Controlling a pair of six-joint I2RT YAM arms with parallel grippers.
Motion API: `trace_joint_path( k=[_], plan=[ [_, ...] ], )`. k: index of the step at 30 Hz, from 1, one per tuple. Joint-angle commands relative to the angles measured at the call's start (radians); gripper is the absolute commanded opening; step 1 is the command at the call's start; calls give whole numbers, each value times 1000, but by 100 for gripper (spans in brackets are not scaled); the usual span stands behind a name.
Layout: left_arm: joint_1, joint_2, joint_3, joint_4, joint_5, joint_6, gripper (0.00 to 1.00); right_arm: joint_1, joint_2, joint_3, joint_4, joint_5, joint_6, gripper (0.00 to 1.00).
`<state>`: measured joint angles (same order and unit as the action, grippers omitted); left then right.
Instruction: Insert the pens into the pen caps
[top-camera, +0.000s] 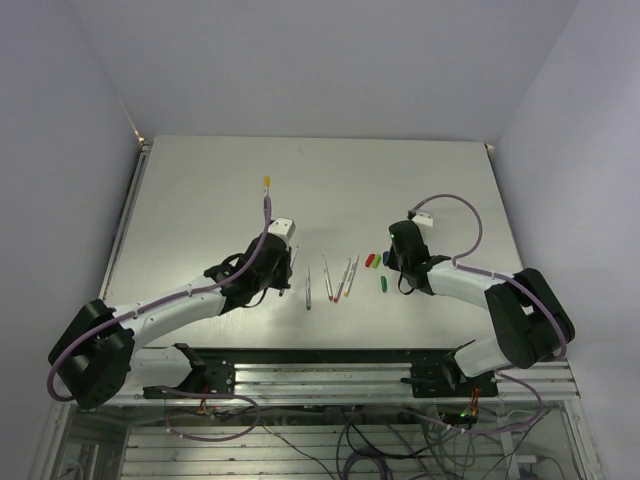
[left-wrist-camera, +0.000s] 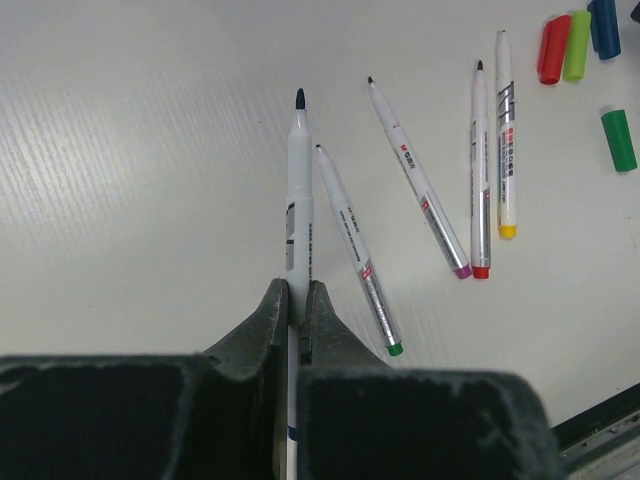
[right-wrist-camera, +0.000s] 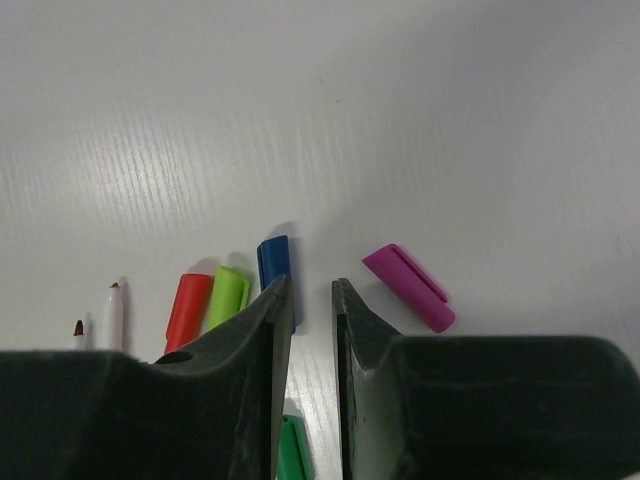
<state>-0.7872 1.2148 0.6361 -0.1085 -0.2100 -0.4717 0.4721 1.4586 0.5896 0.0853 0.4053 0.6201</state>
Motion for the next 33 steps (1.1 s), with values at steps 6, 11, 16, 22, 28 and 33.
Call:
trace_joint_path(
  k=[6,11,16,22,28,33],
  plan=[
    [-3,21,-11,58,55,-13,7,-23,55,41,49,-63,-41,26],
    [-4,33,-4,60,60,-10,7,-23,60,48,69,-88,-46,28],
    [-4,44,-5,68,66,-9,7,-24,69,56,71,-86,-51,28],
    [-4,51,-7,70,66,-10,7,-24,74,62,81,-96,-55,28],
    [-4,58,-3,70,70,-6,7,-24,115,74,82,-110,-64,28],
    [-4,64,-3,73,72,-7,7,-24,146,82,81,-114,-71,27]
  ],
)
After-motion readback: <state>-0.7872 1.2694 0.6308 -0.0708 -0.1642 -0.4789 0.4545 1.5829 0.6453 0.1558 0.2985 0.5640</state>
